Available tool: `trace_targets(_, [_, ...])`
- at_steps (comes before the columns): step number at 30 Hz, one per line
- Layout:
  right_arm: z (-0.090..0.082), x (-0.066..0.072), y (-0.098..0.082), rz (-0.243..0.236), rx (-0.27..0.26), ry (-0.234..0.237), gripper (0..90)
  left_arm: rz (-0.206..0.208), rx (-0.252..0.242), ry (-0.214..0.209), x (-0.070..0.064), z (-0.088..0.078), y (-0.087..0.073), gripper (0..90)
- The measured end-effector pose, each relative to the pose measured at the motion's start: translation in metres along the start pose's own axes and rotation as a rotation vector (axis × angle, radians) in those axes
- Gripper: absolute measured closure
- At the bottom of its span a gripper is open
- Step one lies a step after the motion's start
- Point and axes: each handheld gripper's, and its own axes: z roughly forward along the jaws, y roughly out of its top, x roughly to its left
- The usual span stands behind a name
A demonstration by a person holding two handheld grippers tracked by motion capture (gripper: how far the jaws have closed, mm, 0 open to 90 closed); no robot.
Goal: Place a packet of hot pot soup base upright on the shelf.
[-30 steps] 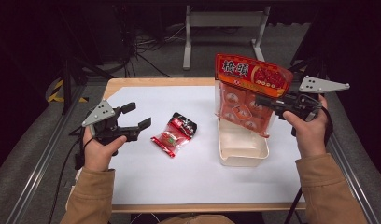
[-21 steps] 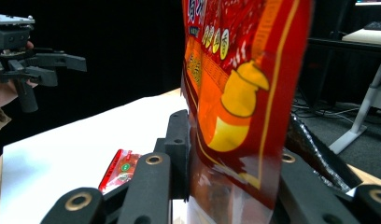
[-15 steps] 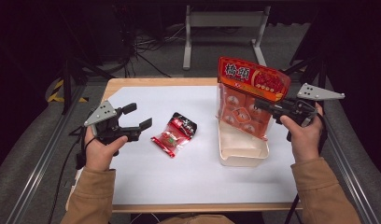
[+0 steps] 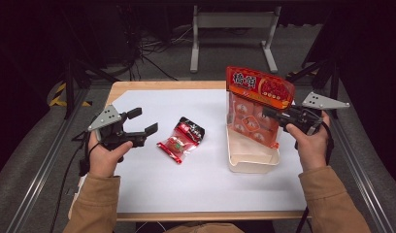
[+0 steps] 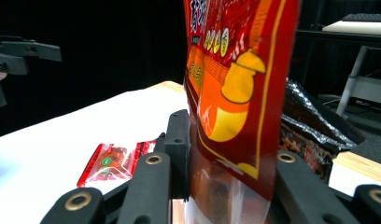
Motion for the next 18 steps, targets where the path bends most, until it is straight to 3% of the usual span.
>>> trace_targets(9, [0.004, 0.000, -0.007, 0.013, -0.005, -0.011, 70.6, -0.002, 0.004, 0.002, 0.001, 0.001, -0.001, 18.5])
trace_targets(18, [0.005, -0.003, -0.027, 0.038, -0.003, -0.016, 70.5, -0.001, 0.008, 0.001, 0.001, 0.002, -0.002, 18.4])
